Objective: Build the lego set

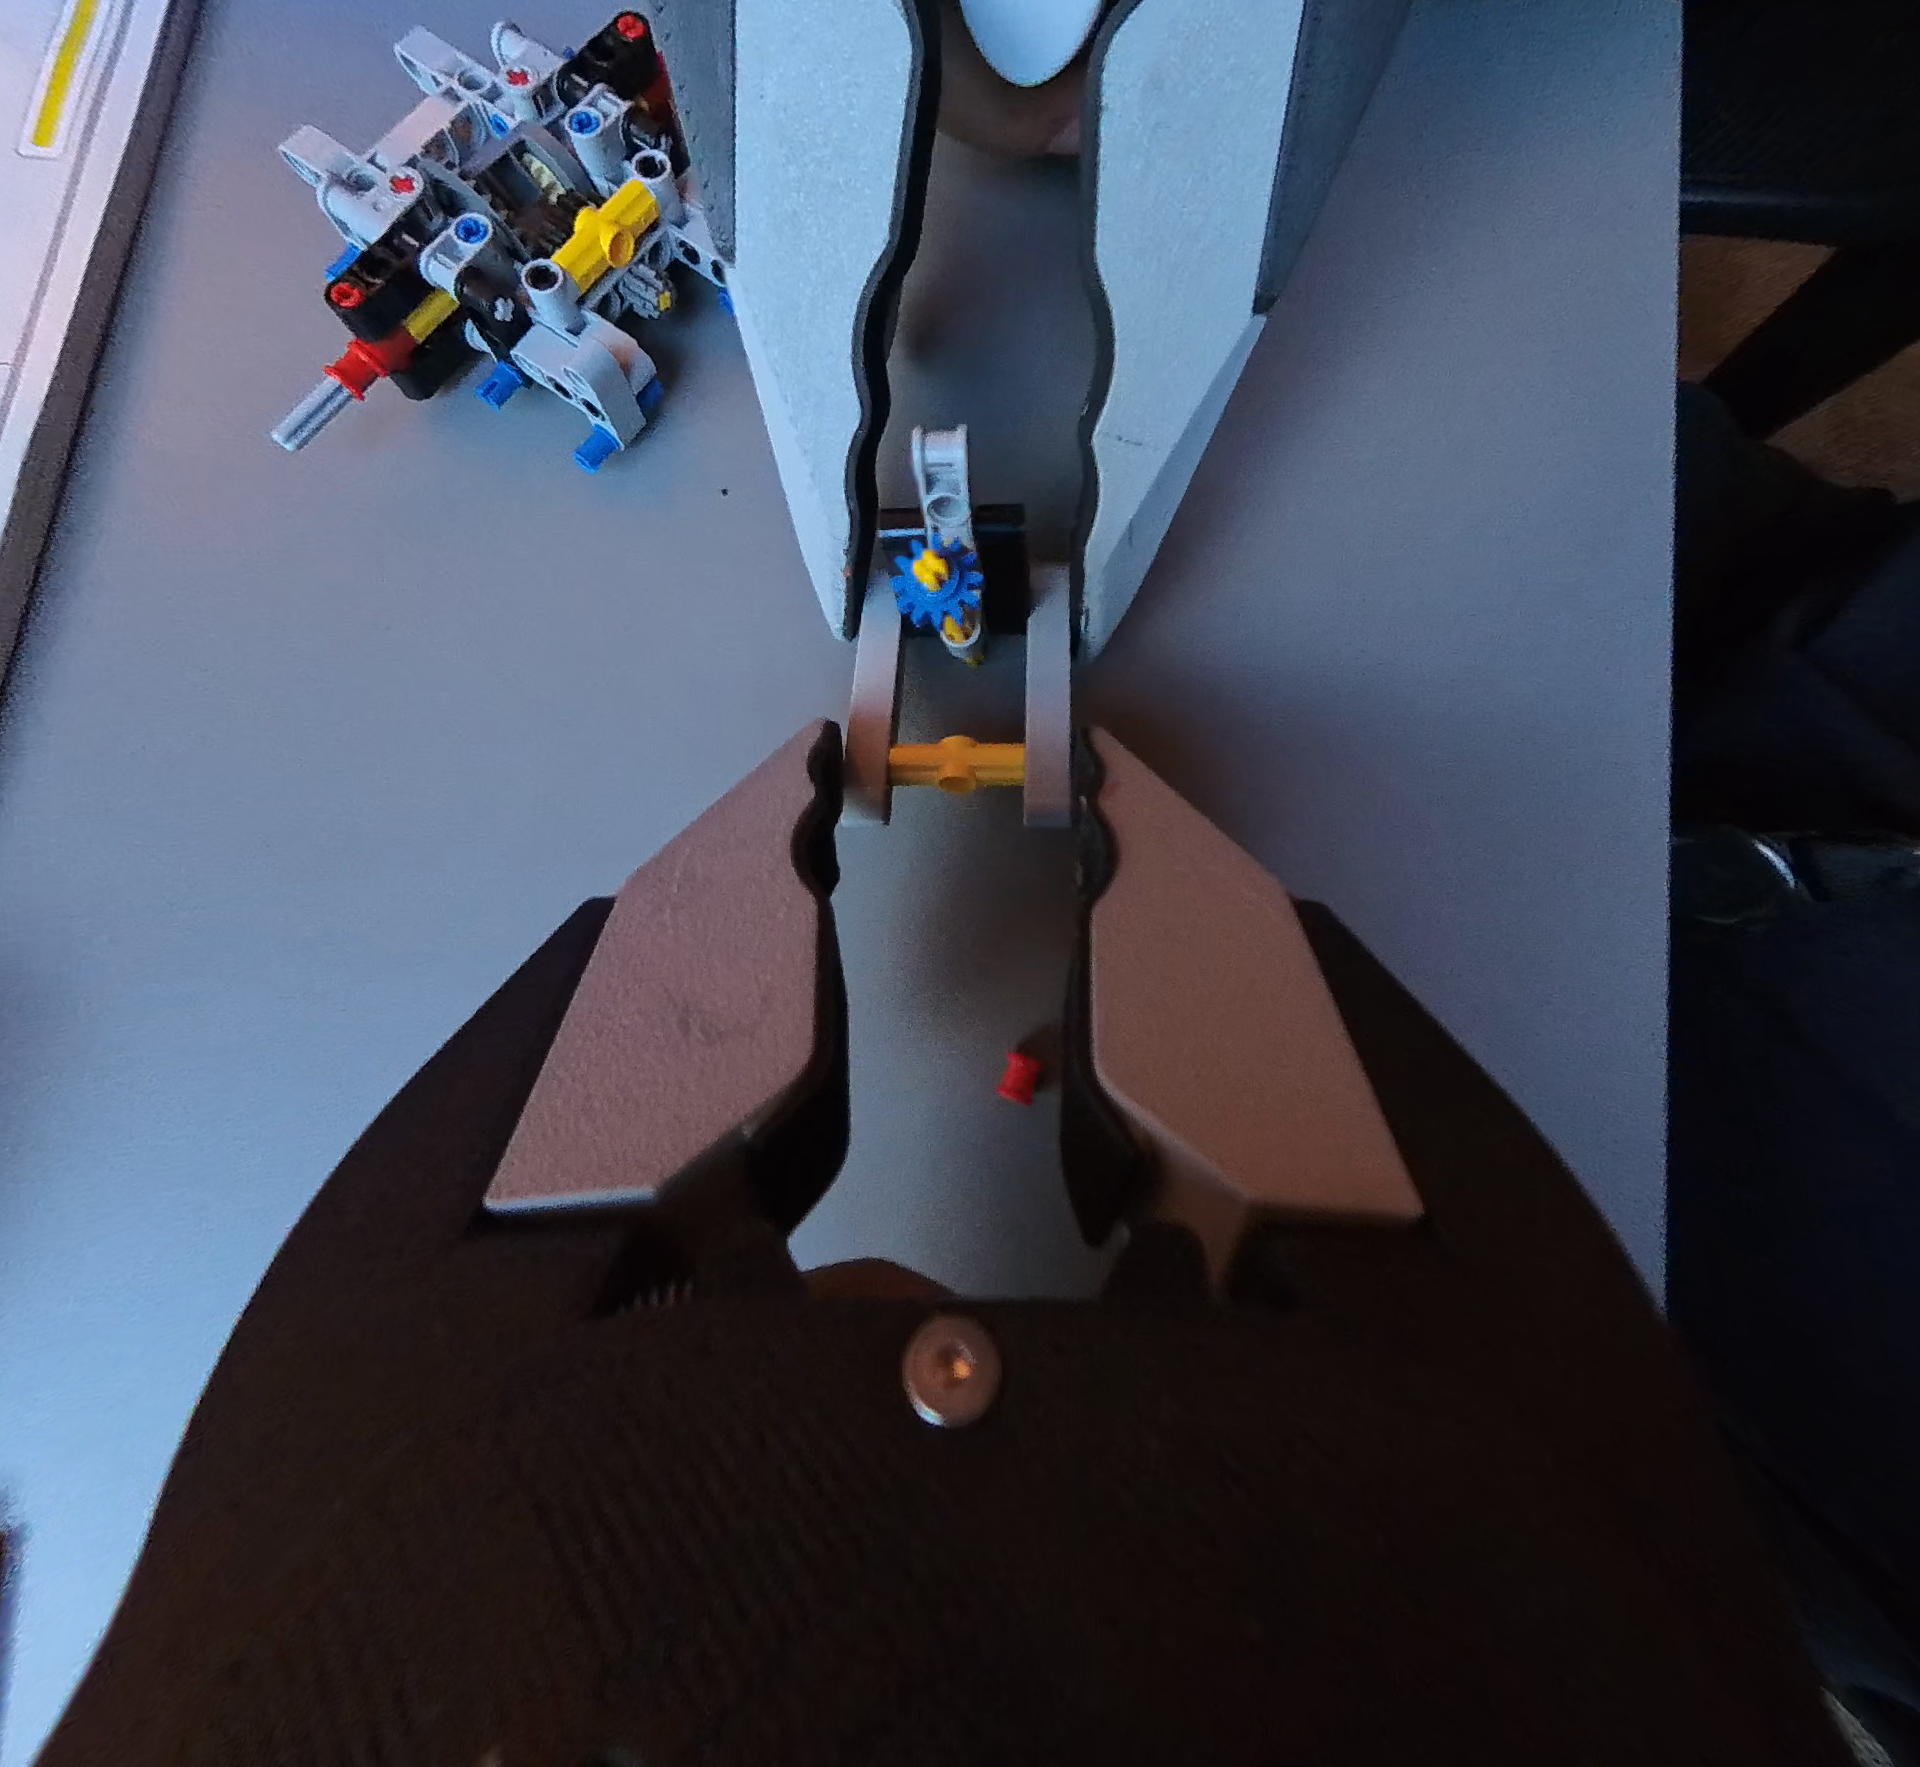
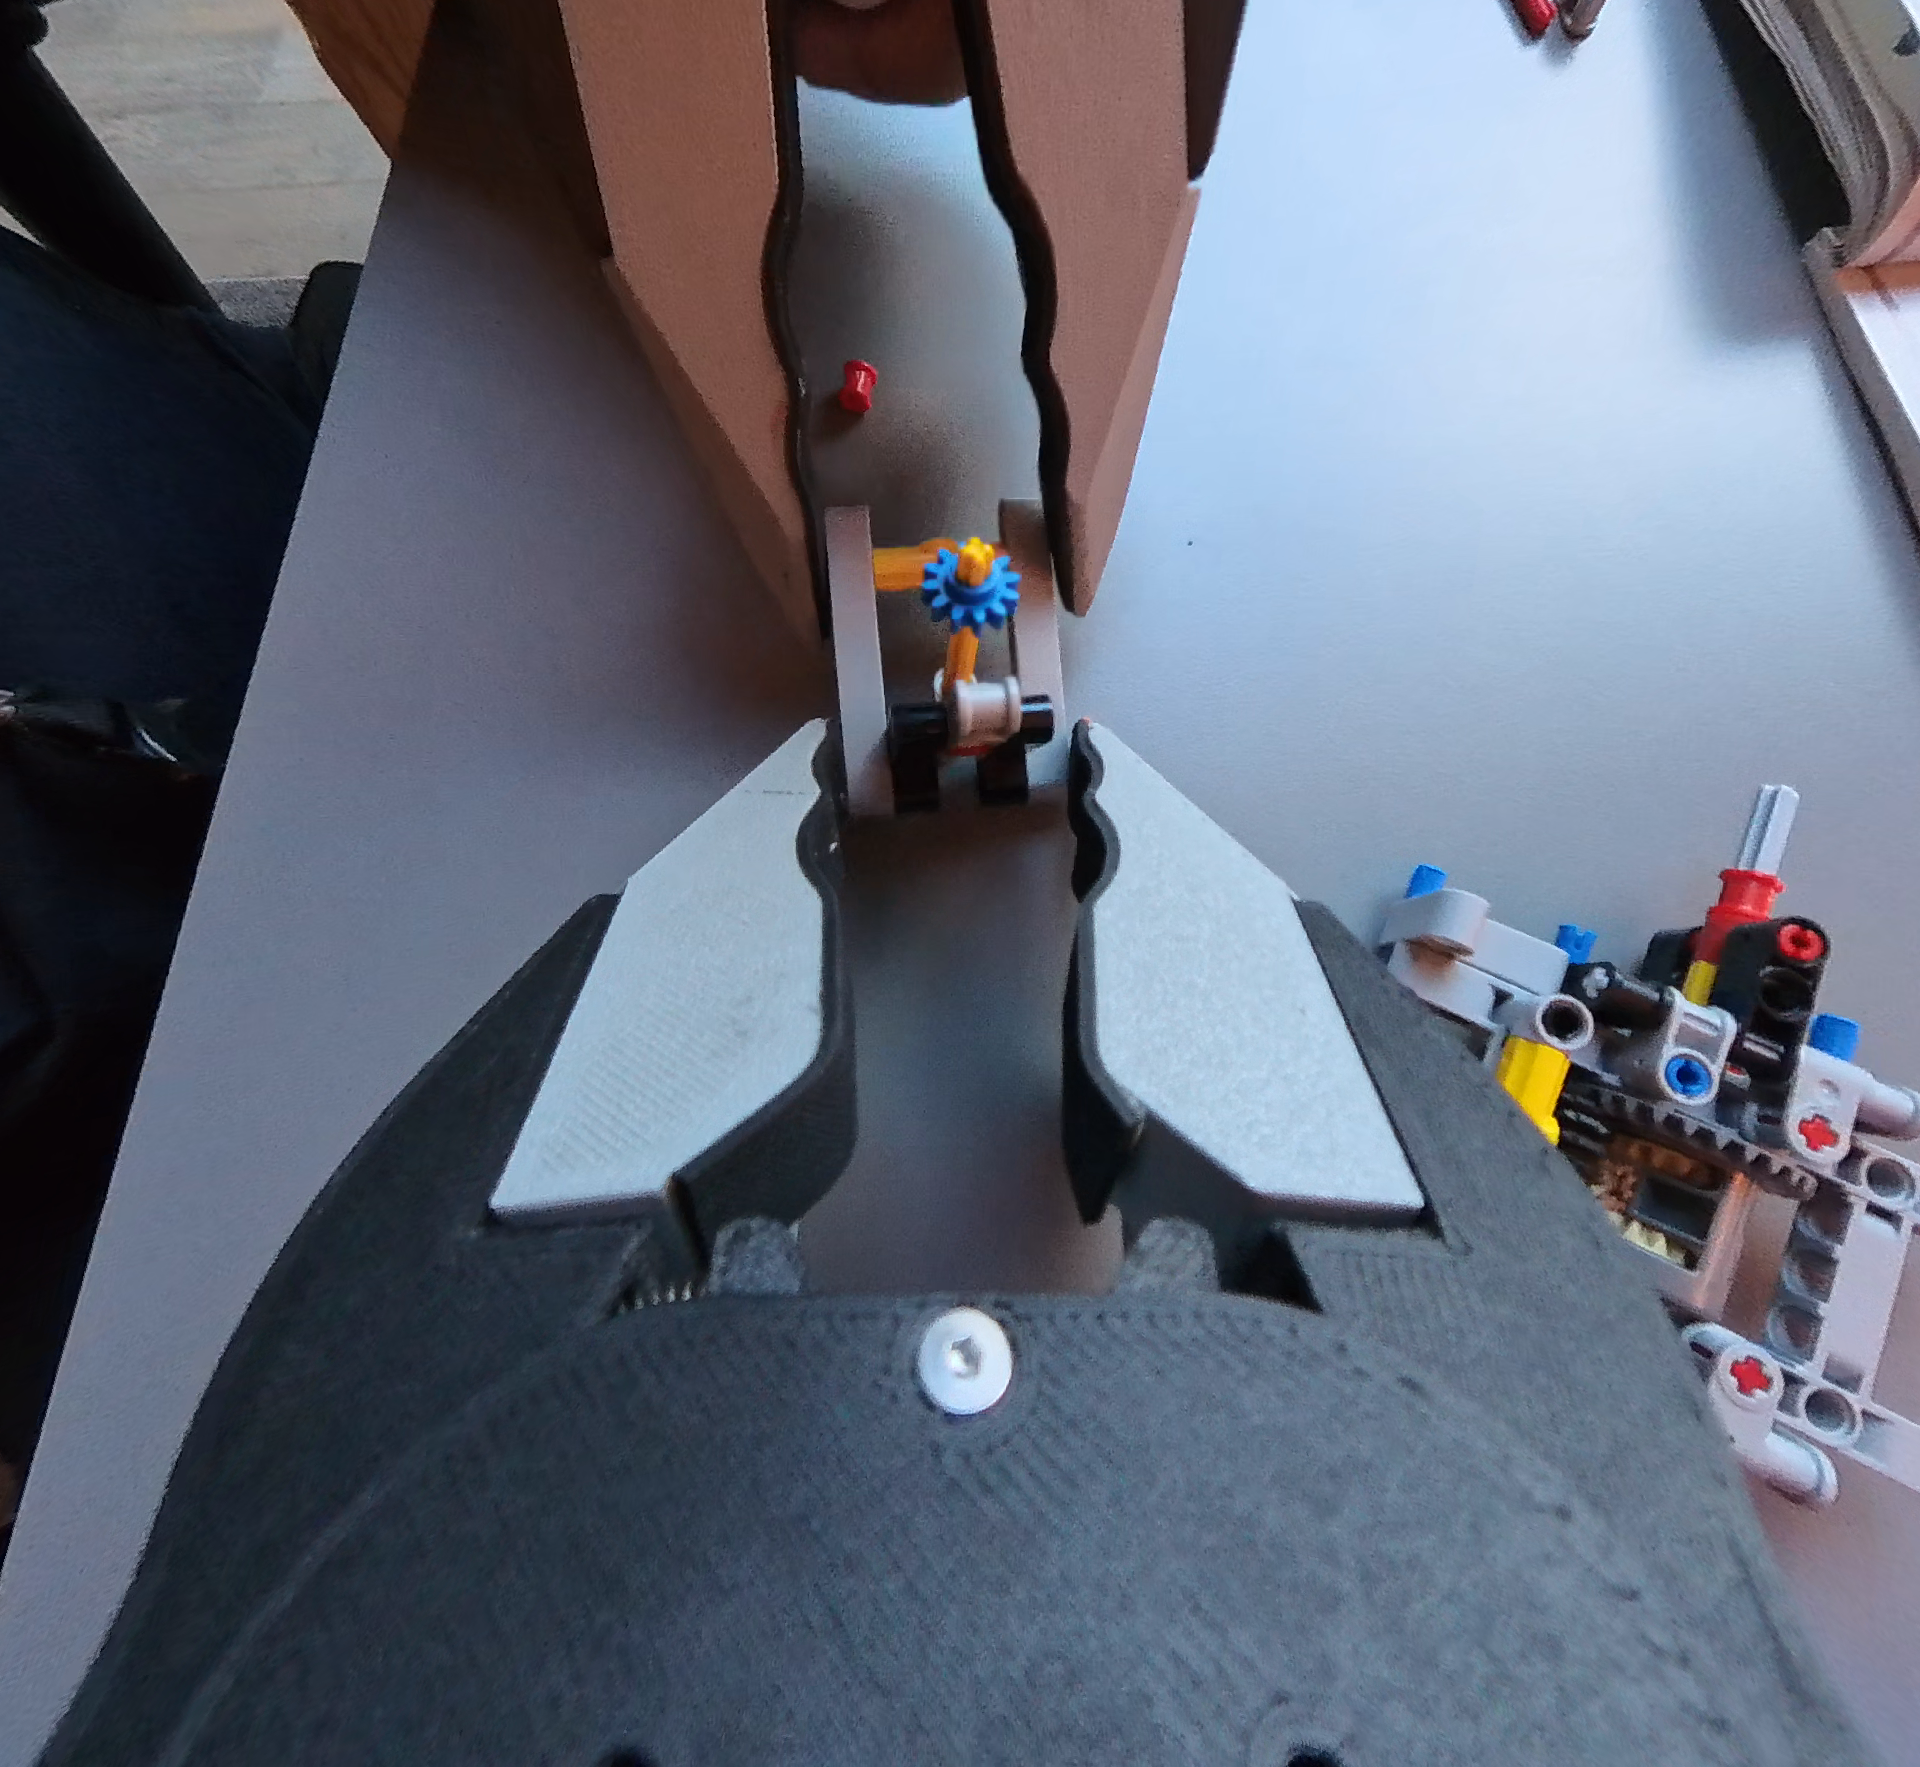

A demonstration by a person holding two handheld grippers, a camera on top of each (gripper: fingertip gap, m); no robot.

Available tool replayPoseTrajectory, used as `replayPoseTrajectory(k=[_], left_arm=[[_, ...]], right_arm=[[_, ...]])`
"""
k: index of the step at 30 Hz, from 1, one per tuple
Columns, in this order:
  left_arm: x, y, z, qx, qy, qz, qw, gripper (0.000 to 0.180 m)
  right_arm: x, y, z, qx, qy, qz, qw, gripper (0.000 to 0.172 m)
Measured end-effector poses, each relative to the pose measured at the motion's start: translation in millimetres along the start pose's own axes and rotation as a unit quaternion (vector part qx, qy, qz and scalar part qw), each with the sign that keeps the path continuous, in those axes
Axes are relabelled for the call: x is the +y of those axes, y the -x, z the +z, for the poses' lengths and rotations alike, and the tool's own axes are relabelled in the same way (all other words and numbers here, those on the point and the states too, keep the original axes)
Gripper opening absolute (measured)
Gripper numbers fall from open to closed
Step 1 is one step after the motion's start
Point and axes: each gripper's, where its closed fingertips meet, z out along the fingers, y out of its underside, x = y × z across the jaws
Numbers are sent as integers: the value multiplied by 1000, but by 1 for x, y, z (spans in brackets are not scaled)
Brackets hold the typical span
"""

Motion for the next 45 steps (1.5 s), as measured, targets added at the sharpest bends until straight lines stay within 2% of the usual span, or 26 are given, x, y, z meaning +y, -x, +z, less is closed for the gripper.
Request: replayPoseTrajectory(k=[10, 13, 15, 19, 23, 28, 33, 45], left_arm=[[4, -1, 2, 0, -1, -5, 1000, 41], [9, 4, -11, -13, 8, -9, 1000, 52], [14, 2, -27, -4, 4, -16, 1000, 44], [42, -6, -45, -5, 50, -34, 998, 41], [62, -12, -45, -21, 73, -43, 996, 40], [55, -12, -43, -31, 39, -28, 998, 17], [57, -7, -40, -31, 48, -13, 998, 22], [52, -12, -34, -6, 34, 12, 999, 4]], right_arm=[[1, 0, 1, 9, 5, -15, 1000, 40], [2, 0, 1, 11, 6, -17, 1000, 40], [1, 0, 1, 11, 5, -17, 1000, 39], [2, 0, 1, 10, 6, -17, 1000, 40], [2, 1, 1, 10, 6, -17, 1000, 40], [2, 1, 2, 11, 6, -17, 1000, 40], [2, 1, 2, 10, 6, -17, 1000, 39], [2, 2, 2, 9, 6, -18, 1000, 40]])
